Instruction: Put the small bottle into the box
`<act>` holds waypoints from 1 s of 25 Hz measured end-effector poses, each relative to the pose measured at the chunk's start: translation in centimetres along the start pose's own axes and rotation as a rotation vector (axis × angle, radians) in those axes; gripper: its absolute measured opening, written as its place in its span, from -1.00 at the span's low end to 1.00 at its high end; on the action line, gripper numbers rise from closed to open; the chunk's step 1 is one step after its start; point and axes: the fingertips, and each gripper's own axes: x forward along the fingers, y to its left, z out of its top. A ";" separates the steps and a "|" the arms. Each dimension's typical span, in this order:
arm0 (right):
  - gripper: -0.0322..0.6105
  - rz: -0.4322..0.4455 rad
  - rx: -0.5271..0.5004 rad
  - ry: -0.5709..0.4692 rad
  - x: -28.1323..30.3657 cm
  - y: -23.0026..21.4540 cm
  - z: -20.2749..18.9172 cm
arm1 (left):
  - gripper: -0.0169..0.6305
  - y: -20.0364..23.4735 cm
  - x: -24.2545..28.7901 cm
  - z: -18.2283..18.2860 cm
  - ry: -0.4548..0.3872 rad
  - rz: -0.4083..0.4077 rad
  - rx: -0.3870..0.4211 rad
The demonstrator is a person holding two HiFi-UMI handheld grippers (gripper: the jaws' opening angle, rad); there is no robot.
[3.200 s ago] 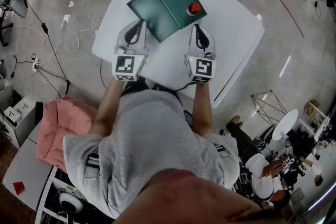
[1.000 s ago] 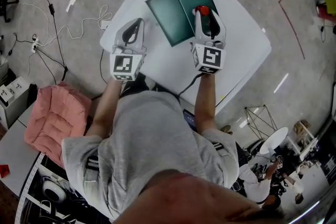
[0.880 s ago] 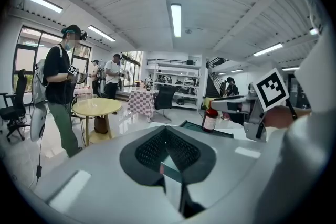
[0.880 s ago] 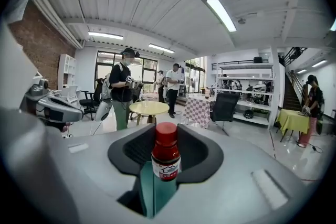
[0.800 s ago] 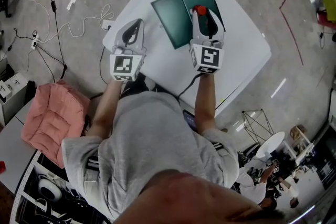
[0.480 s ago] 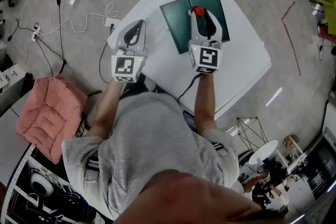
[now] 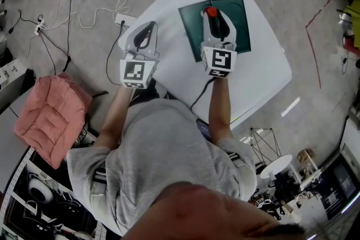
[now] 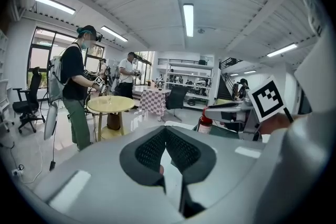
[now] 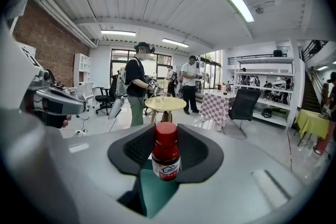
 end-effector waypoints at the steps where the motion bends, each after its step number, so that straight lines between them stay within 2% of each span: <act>1: -0.49 0.001 0.000 0.009 0.2 -0.1 -0.4 | -0.91 0.0 0.1 -0.2 0.003 0.001 -0.002; 25: -0.49 0.028 0.025 0.130 4.4 -0.9 -5.3 | -0.91 0.3 3.0 -2.7 0.076 -0.008 -0.026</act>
